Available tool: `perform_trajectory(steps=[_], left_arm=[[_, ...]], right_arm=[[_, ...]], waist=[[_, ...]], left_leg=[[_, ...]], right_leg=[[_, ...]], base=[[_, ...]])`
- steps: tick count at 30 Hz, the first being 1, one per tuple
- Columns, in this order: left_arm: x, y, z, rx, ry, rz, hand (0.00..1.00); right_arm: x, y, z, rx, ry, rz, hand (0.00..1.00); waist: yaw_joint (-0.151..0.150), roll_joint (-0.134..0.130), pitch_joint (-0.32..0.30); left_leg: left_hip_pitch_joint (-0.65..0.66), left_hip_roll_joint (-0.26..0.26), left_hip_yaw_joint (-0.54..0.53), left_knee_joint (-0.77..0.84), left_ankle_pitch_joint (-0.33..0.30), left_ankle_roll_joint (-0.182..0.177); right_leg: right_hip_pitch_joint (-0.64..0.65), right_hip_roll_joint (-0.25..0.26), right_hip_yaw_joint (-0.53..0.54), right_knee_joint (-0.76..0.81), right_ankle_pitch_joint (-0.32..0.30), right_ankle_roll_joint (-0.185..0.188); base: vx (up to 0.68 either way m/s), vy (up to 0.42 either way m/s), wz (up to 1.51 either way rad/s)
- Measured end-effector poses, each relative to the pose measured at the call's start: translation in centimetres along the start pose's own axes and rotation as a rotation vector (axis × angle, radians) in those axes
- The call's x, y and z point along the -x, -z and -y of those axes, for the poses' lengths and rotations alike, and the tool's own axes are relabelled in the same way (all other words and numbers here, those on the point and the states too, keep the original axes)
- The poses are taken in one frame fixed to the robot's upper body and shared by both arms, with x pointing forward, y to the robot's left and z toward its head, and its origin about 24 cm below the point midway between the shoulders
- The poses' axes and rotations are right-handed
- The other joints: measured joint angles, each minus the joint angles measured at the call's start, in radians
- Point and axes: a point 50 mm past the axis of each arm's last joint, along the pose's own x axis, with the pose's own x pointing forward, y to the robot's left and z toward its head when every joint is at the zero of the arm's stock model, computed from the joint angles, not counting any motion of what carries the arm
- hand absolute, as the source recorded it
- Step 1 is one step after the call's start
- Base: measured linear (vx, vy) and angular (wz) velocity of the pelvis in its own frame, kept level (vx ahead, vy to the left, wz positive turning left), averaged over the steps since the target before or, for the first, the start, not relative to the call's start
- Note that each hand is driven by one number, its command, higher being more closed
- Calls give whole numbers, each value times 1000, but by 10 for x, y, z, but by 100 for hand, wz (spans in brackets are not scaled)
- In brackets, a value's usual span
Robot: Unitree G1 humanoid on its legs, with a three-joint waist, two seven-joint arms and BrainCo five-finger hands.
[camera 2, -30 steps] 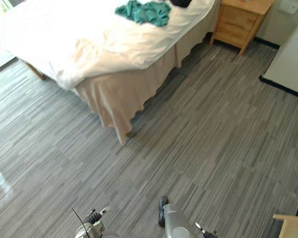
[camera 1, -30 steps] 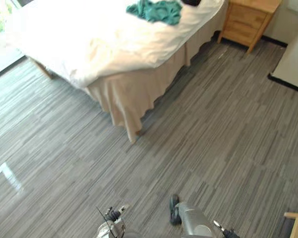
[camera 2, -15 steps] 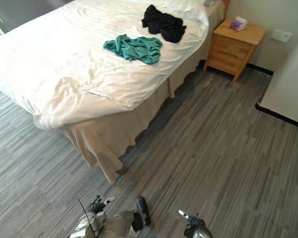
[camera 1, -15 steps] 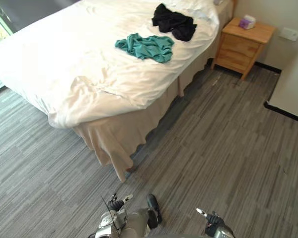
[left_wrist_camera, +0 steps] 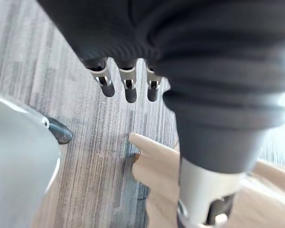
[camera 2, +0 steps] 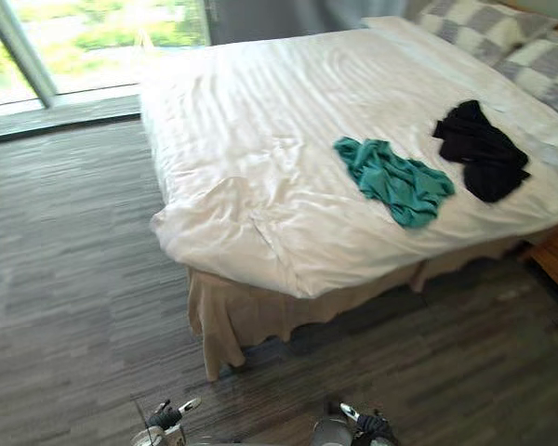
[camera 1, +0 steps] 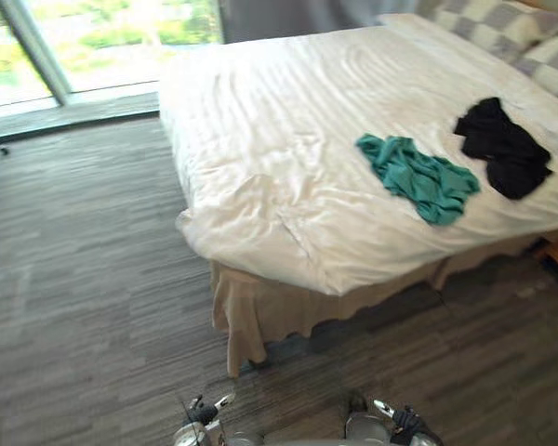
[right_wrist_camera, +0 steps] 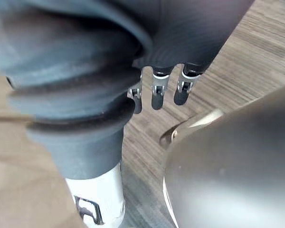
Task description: Tidy the bed and pick cloth on bed and put in laundry
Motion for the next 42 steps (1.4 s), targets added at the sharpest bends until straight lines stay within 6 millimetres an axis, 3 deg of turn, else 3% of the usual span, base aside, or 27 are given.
perform_trajectory(steps=[1, 3, 5, 6, 9, 13, 17, 20, 22, 26, 28, 31, 33, 36, 38, 42], left_arm=[[1, 3, 4, 27, 0, -7, 0], [1, 4, 3, 35, -4, -10, 0], [1, 3, 2, 35, -5, -6, 0], [1, 1, 3, 32, 0, -1, 0], [1, 0, 4, -10, 12, 2, 0], [0, 3, 0, 13, -8, -21, 0], [-2, -2, -26, 184, -136, -17, 0], [-4, -33, -52, 303, -218, 88, 0], [-5, -73, -66, 401, -258, 214, 0], [4, -138, -73, 511, -245, 446, 0], [25, -183, -68, 514, -203, 654, 0], [50, -225, -68, 479, -168, 838, 0], [72, -262, -65, 396, -137, 983, 0], [105, -313, -54, 140, -134, 1176, 0], [117, -330, -41, 43, -134, 1242, 0], [135, -360, 6, -163, -107, 1341, 0]], right_arm=[[0, -2, 3, 25, 0, 8, 0], [-1, -3, 2, 43, -5, 12, 0], [0, -3, 2, 41, -6, 9, 0], [0, -1, 2, 37, -2, 0, 0], [0, 3, 4, 29, 5, -18, 0], [-1, 1, 10, -28, 30, -19, 0], [0, 7, 7, -106, 42, -29, 0], [2, 8, 10, -119, 59, -17, 0], [4, 6, 16, -139, 79, 7, 0], [6, 5, 31, -145, 117, 40, 0], [8, 12, 40, -142, 140, 29, 0], [10, 20, 44, -121, 144, 9, 0], [13, 29, 46, -116, 145, -21, 0], [15, 35, 49, -118, 137, -38, 0], [15, 35, 49, -121, 132, -38, 0], [14, 35, 52, -140, 132, -39, 0]], waist=[[-1, 20, -7], [-3, 23, -10], [-26, 23, -9], [-27, 22, -8], [-26, 20, -7], [-26, 29, 0], [-42, 9, 26], [-48, 12, 25], [-53, 33, 20], [-57, 69, 15], [-57, 79, 11], [-63, 76, 11], [-67, 70, 8], [-77, 61, 3], [-79, 60, 2], [-97, 65, 5]], left_leg=[[4, 33, 21, -19, 46, -21], [-5, 62, 26, -41, 125, -44], [-41, 84, 48, -8, 170, -31], [-61, 90, 117, 18, 182, -17], [-69, 53, 311, -20, 181, -17], [-47, 25, 360, -140, 188, -12], [-27, 6, 380, -147, 188, -7], [2, 8, 415, -158, 188, -7], [2, 14, 423, -159, 188, -7], [8, 19, 426, -174, 195, -13], [8, 21, 423, -179, 197, -14], [8, 21, 422, -181, 198, -15], [8, 19, 421, -182, 198, -15], [7, 16, 421, -182, 199, -14], [1, 14, 421, -182, 201, -11], [-21, 8, 422, -181, 207, -2]], right_leg=[[16, 17, -42, 22, -25, -23], [45, 27, -106, 28, -48, -54], [93, 30, -186, -10, -48, -70], [122, 30, -218, -38, -43, -81], [154, 15, -264, -76, -36, -89], [152, 27, -280, -118, -3, -73], [189, 12, -270, -170, 33, -62], [199, 17, -250, -172, 33, -62], [196, 22, -247, -174, 34, -63], [197, 30, -248, -179, 35, -65], [198, 33, -253, -180, 34, -67], [198, 33, -255, -180, 33, -67], [198, 32, -255, -181, 34, -67], [200, 32, -250, -193, 42, -68], [200, 33, -249, -209, 54, -68], [192, 35, -240, -253, 89, -69]], base=[[229, -406, 94], [182, -444, 95], [128, -352, 109], [62, -217, 72], [6, -118, 56], [-50, 43, 22], [-25, 81, -7], [-6, 13, -19], [-13, -24, -10], [-3, -21, 0], [20, -16, 5], [0, 0, 0], [0, 0, 0], [-7, 5, -3], [-33, 6, -4], [-51, 4, -6]])
